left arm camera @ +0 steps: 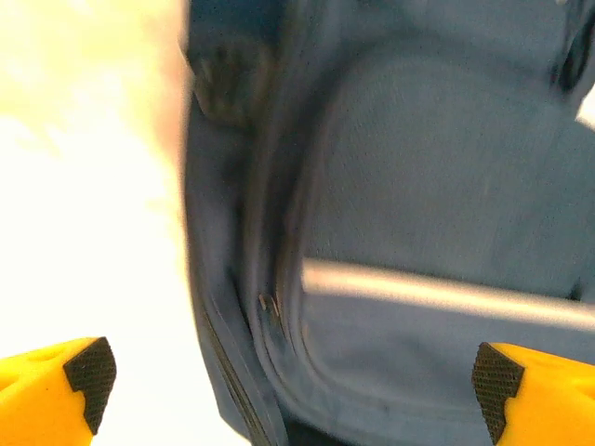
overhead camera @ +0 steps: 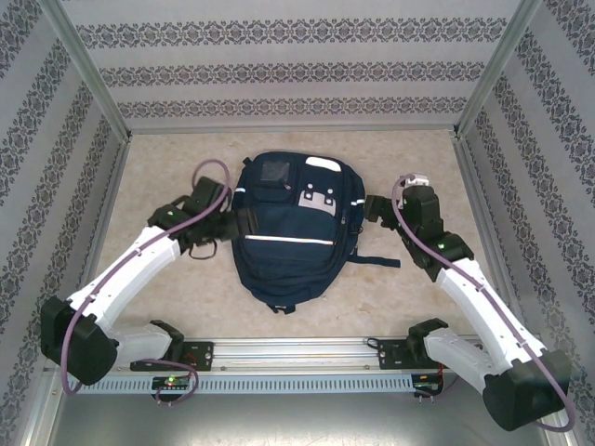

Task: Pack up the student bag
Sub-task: Reset both arms

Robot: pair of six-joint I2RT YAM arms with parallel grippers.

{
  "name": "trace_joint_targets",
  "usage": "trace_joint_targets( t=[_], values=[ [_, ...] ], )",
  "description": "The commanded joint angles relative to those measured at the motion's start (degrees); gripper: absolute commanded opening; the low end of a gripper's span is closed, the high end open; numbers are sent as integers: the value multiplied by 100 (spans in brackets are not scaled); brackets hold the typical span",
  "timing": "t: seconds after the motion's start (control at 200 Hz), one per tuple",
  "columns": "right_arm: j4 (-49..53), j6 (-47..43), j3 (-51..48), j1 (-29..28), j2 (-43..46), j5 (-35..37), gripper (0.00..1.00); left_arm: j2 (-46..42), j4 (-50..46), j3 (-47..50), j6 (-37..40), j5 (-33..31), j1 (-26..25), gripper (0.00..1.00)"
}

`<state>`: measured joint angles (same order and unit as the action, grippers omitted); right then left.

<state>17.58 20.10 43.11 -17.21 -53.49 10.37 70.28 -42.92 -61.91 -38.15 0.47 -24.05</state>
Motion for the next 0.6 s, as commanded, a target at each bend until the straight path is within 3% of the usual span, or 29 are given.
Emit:
trace_joint_targets(
  t=[0.0,0.155,0.265,0.49,0.594],
  values=[
    [-872,-994,-677,47,288,586,98,-48,-361,-253,531,-1339,551,100],
    [-2313,-1680,-1681,220,411,854,98,-57,913,277,979,-2068,1458,100],
    [-3063,-1692,-1918,518,2,895,98,-137,2348,1106,1386,-2113,1966,100],
    [-4554,-1564,-2018,1124,-1315,514,98,913,4523,2079,2834,-2219,2291,100],
    [-5198,-1640,-1920,1279,-2070,367,98,1486,5749,2438,3021,-2263,2307,100]
  ],
)
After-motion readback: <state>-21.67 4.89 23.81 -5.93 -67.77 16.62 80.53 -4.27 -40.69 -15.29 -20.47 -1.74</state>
